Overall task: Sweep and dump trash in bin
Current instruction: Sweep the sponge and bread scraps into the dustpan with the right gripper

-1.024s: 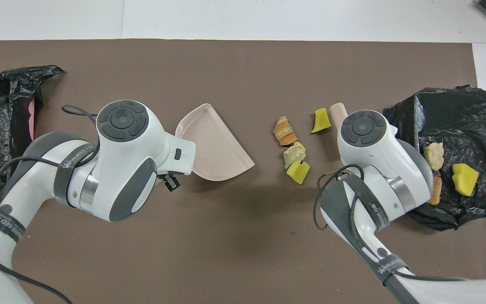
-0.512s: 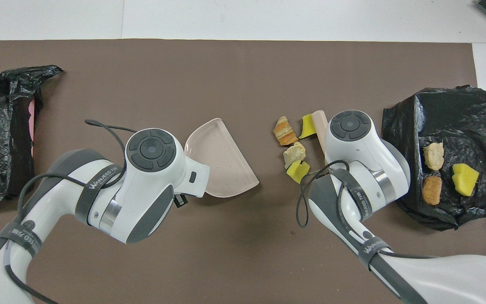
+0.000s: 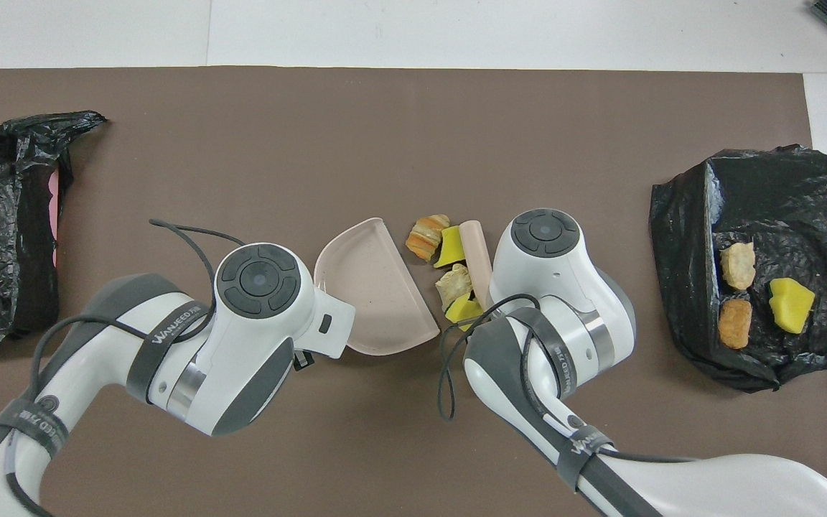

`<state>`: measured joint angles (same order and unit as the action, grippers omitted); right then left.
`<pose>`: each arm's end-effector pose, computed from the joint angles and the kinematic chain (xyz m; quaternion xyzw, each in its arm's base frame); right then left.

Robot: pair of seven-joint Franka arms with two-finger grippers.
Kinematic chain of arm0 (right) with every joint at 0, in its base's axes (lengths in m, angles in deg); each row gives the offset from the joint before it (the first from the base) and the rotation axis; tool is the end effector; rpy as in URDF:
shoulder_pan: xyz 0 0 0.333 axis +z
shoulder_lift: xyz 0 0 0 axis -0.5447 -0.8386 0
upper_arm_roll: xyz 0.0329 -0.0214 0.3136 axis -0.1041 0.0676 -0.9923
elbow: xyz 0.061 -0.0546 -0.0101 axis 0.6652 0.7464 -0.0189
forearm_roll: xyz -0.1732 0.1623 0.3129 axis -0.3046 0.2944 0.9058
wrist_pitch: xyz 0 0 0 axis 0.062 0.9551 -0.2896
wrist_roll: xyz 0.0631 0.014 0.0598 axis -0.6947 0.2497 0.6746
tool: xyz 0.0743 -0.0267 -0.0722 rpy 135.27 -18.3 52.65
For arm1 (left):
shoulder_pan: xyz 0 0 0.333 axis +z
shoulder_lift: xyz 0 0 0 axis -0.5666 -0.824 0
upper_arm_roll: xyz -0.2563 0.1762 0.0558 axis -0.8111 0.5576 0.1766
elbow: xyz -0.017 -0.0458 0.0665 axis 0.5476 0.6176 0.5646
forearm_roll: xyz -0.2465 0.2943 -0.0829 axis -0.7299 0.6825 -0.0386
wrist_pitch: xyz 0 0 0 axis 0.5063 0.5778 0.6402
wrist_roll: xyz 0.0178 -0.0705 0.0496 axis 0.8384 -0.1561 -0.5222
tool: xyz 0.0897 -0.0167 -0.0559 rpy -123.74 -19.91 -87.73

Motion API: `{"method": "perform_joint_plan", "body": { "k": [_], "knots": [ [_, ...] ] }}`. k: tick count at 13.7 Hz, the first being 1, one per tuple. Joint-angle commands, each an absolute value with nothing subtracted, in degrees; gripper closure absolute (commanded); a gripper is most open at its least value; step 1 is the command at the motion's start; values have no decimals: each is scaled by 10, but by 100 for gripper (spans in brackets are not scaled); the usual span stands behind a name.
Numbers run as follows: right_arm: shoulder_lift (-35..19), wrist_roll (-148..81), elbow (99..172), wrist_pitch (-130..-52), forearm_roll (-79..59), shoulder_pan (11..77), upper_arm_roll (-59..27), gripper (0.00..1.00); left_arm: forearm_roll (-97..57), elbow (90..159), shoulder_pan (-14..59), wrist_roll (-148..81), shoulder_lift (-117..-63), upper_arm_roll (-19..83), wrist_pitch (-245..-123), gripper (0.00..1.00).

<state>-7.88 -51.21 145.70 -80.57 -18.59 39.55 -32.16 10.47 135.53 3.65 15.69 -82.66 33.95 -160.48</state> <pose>0.4736 0.2985 0.3287 -0.9552 -0.0871 0.2416 0.1473 0.4573 -0.2786 0.3838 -0.8267 0.5563 0.0750 0.0369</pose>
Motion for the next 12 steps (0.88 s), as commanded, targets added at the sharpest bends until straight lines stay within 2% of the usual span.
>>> {"method": "perform_joint_plan", "body": {
  "k": [1,3,8,9,11,12],
  "knots": [
    [-65,-486,1449,-789,-116,391,-325,100,115,1380,37,169,-810,343,-1630,100],
    [-40,-489,1435,-752,-122,384,-323,100,114,1380,40,170,-811,343,-1635,100],
    [84,-588,1443,-639,-191,362,-305,100,116,1374,64,277,-818,345,-1644,100],
    [104,-625,1470,-640,-206,367,-307,100,120,1370,65,295,-818,346,-1641,100],
    [171,-623,1568,-673,-224,378,-308,100,151,1369,68,340,-814,347,-1637,100],
    [181,-620,1600,-680,-255,389,-308,100,154,1369,73,362,-810,347,-1635,100]
  ]
}}
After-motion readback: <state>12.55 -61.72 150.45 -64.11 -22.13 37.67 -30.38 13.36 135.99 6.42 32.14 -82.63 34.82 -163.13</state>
